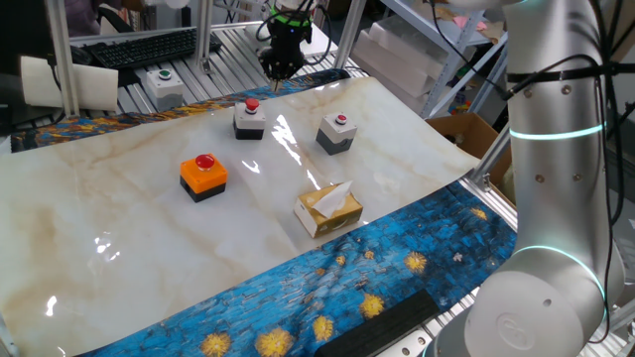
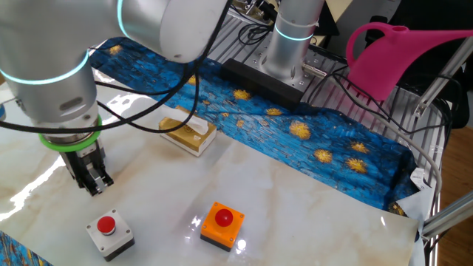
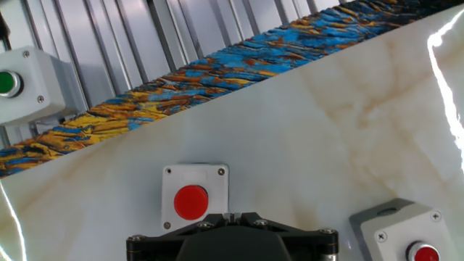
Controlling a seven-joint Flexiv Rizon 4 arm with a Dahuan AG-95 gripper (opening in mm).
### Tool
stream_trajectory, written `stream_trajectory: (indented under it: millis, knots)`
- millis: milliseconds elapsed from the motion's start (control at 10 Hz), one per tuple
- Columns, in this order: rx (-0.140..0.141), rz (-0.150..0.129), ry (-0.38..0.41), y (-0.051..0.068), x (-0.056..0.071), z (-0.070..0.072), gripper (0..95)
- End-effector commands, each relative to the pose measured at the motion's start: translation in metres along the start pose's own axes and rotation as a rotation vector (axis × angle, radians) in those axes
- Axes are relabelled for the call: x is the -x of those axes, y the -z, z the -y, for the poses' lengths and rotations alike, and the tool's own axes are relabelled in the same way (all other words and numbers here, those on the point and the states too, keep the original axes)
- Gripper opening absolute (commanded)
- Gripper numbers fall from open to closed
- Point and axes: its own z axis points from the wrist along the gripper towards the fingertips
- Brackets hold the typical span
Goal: Press three buttons from left to right in sequence
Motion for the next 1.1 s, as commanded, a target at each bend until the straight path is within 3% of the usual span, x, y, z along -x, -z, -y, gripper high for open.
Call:
stream_trajectory:
  millis: [100, 700, 1100]
  knots:
    - [0.002, 0.030, -0.015, 0.001, -0.005, 0.001, 0.0]
    - [0.003, 0.040, -0.007, 0.000, -0.004, 0.000, 0.0]
    - [0.000, 0.047, -0.014, -0.002, 0.005, -0.011, 0.0]
